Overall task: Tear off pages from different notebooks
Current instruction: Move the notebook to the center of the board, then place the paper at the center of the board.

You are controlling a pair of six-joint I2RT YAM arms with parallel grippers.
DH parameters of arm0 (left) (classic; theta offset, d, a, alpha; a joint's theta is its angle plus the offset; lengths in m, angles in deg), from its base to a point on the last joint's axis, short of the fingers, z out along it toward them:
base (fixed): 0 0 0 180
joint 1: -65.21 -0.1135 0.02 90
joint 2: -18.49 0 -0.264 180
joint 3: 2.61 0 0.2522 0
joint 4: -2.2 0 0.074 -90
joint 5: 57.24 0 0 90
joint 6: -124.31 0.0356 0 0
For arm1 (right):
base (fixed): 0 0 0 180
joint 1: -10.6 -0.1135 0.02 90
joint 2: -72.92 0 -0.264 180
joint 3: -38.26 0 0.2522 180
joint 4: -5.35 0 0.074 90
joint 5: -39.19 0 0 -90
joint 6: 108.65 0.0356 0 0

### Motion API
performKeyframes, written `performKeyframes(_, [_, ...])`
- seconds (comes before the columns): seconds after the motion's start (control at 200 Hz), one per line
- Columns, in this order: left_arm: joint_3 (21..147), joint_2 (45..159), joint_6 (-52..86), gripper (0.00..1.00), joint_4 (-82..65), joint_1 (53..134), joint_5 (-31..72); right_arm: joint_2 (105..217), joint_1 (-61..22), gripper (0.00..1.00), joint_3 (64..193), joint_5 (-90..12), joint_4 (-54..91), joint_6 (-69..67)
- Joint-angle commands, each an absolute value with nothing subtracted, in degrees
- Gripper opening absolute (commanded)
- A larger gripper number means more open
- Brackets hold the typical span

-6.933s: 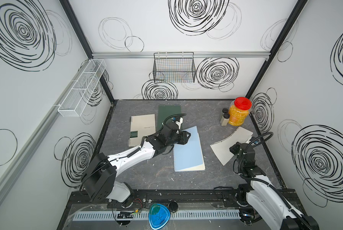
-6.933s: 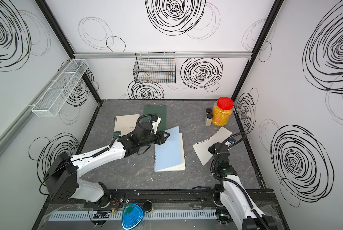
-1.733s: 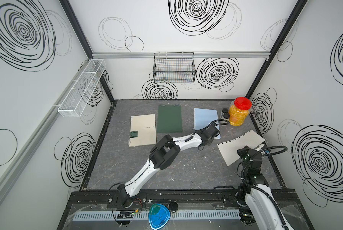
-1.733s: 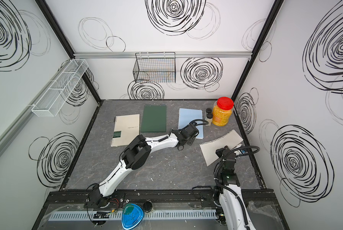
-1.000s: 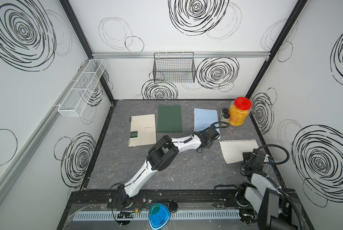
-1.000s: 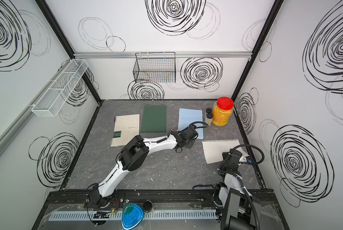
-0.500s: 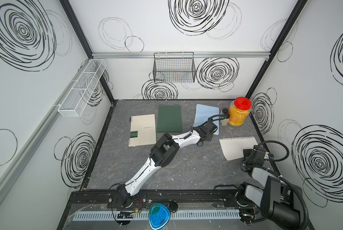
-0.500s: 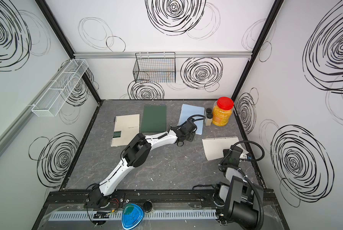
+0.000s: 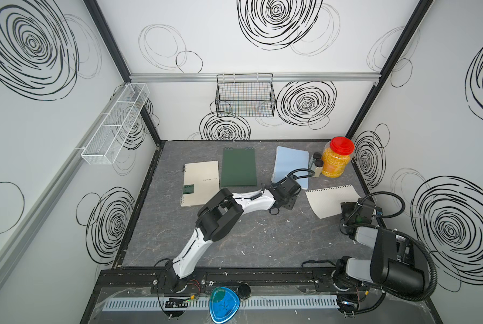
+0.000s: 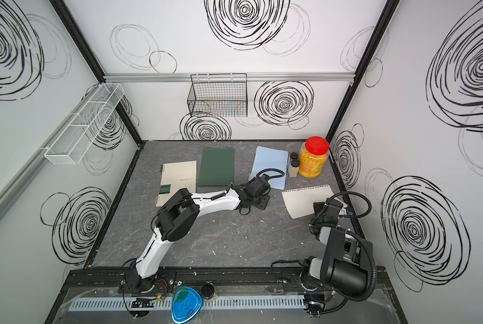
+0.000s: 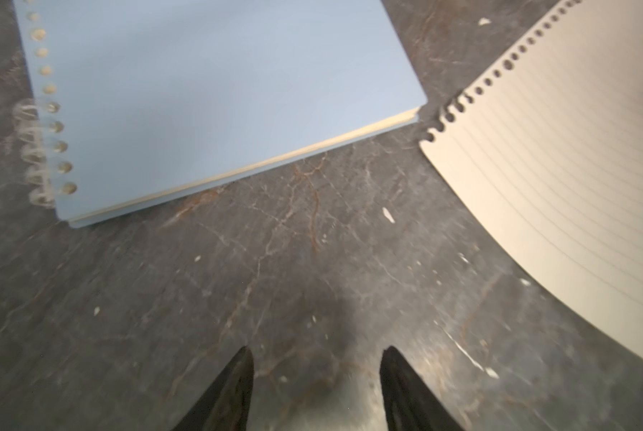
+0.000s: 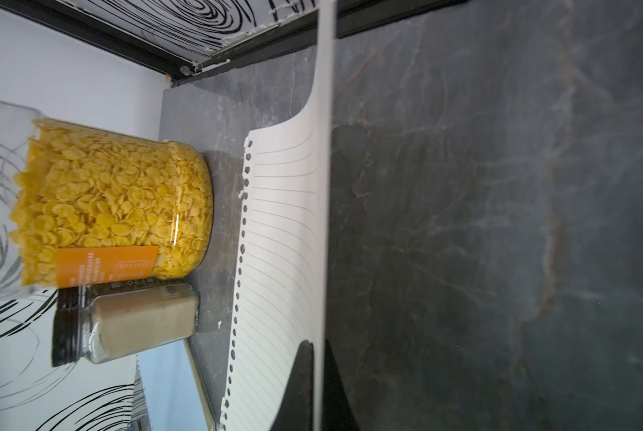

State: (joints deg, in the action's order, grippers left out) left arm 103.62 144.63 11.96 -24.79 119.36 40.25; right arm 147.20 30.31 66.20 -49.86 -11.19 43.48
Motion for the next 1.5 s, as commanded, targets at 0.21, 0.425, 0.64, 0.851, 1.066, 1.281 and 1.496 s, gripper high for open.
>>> performKeyframes(0.21, [81.9, 119.7, 8.4, 0.59, -14.8, 122.9, 45.9, 141.7, 29.9, 0.01, 65.7, -57.7, -14.3, 46.1])
performKeyframes(0.425, [65.6, 102.6, 4.8, 0.61, -11.1, 123.9, 52.9, 144.9, 28.1, 0.02, 64.3, -57.7, -17.9, 46.6])
performKeyframes(0.64, [53.8, 84.6, 2.8, 0.67, -15.0, 123.5, 62.2, 145.9, 27.4, 0.36, 66.2, -57.3, -14.3, 45.5])
performKeyframes(0.851, [45.9, 69.3, 0.6, 0.74, -19.6, 119.0, 63.7, 143.5, 27.3, 0.84, 70.5, -56.4, 0.8, 44.4])
performKeyframes(1.066, [42.4, 59.7, -0.2, 0.77, -25.0, 114.3, 62.9, 138.0, 27.4, 1.0, 72.9, -54.1, 15.7, 44.4])
performKeyframes(1.281, [40.9, 56.6, -1.5, 0.82, -30.6, 110.4, 65.4, 131.9, 27.5, 1.0, 74.8, -52.2, 30.0, 44.8])
performKeyframes(1.496, [41.0, 58.3, -4.0, 0.82, -34.7, 107.3, 65.7, 126.2, 27.5, 1.0, 72.8, -50.1, 35.1, 41.8])
